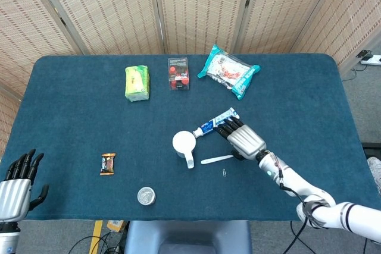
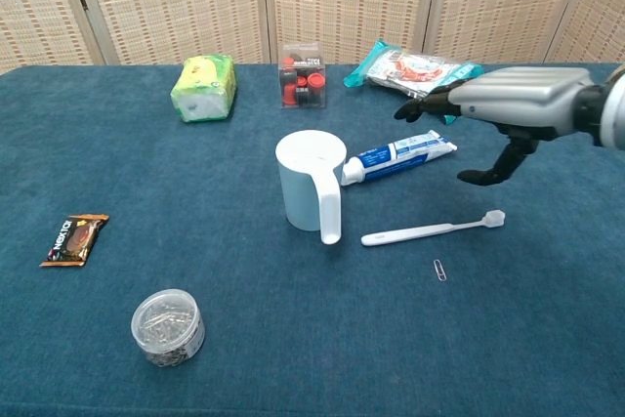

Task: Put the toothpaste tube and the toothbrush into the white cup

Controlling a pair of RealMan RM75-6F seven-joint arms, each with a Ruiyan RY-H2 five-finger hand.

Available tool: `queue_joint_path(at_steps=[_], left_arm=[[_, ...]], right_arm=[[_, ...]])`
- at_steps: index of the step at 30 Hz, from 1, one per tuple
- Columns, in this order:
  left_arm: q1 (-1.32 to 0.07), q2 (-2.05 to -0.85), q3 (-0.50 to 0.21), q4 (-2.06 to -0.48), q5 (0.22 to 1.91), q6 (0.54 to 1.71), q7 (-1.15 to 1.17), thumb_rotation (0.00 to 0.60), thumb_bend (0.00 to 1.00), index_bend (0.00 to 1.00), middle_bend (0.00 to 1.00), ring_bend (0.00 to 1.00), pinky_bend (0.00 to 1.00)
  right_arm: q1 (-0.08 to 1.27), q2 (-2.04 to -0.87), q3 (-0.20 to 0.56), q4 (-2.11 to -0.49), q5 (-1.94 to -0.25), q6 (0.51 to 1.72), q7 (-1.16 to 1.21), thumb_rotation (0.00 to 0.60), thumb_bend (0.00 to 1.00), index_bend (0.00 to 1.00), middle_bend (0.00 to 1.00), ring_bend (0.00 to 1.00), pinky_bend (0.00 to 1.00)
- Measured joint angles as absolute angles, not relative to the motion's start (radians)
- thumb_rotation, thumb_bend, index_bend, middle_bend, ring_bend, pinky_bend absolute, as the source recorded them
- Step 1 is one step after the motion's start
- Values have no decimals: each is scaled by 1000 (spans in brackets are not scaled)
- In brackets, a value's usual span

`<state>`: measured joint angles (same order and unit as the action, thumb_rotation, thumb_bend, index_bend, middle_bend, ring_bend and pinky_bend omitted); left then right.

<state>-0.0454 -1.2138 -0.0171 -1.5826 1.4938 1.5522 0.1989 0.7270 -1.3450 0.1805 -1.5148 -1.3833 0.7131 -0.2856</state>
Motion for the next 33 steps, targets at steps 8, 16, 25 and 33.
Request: queue_joint_path(at_steps=[8,16,25,33], left_arm=[[-33,-1197,-20,-1588,1489,1563,195,600,440,96,22,33,141],[-25,-1186,-23,-1593,1487,1569,193,600,441,96,22,33,141],[-13,-1178,-27,-1588,1472,1571,185,600,441,96,22,33,141],[-11,-1184,-27,-1574,1469,1564,177,600,441,96,22,33,141]], right_arm=[[837,-1480,196,-1342,-1301,637,-365,600,320,0,121,0,70],[938,-1624,193,-1143,-1244,586,-426,600,325,0,127,0,70],[1021,-1753,185,-966,-1200,535,-433,600,326,80,186,6,70],[1014,-1775,156,-931,-1236,591,-395,600,331,261,322,109,80]])
